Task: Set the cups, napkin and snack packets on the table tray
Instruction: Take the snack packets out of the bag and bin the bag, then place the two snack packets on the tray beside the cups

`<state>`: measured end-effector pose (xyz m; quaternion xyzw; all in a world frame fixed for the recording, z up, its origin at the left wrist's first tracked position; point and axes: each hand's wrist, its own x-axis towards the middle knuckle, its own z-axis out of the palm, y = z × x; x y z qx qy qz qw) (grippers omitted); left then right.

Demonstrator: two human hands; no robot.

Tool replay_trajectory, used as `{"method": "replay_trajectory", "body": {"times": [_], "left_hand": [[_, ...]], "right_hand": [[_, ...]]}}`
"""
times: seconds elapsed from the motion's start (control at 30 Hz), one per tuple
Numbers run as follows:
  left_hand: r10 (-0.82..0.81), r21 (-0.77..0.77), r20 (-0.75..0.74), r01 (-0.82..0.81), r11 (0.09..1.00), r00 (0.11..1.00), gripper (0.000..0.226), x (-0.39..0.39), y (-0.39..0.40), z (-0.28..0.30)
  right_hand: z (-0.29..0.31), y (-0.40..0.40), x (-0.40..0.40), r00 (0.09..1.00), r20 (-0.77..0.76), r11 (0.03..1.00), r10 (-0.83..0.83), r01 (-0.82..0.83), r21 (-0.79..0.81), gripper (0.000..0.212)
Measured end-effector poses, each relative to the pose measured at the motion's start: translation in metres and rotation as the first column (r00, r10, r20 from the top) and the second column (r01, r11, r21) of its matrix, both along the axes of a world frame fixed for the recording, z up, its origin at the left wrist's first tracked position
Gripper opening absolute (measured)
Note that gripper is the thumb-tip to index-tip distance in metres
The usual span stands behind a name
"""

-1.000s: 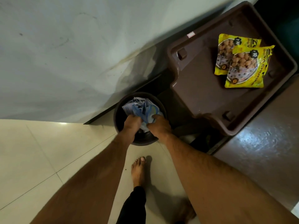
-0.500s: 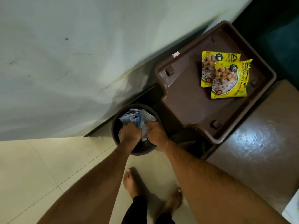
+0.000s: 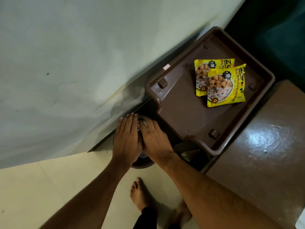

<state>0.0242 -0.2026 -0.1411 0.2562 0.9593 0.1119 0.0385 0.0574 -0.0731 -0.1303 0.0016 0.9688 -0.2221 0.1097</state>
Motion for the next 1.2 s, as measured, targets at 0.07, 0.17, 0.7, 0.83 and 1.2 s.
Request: {"method": "replay_trajectory", "body": {"times": [0.07, 0.17, 0.7, 0.83, 1.2], "left_hand": [[0.039, 0.131, -0.119, -0.023, 0.991, 0.992, 0.056, -0.009, 0.004, 0.017], [0.066, 0.294, -0.215, 0.0, 0.956, 0.974, 0.05, -0.023, 0.018, 0.047], [-0.049, 0.338, -0.182, 0.11, 0.935, 0.982, 0.05, -0.058, 0.19, 0.112], [-0.144, 0.303, -0.097, 0.167, 0.938, 0.985, 0.05, -0.066, 0.229, 0.1], [-0.199, 0.223, 0.198, 0.154, 0.963, 0.96, 0.056, -0.099, 0.296, 0.096]], "right_hand": [[0.025, 0.002, -0.005, 0.991, -0.127, 0.998, -0.036, 0.03, -0.05, 0.062], [0.055, 0.009, -0.016, 0.964, -0.254, 0.995, -0.079, 0.06, -0.082, 0.05], [0.116, 0.178, -0.029, 0.788, -0.462, 0.864, -0.408, 0.497, 0.085, 0.048], [0.112, 0.219, -0.022, 0.831, -0.309, 0.837, -0.462, 0.524, 0.157, 0.073], [0.083, 0.255, -0.017, 0.664, -0.107, 0.672, -0.74, 0.735, -0.091, 0.104]]}}
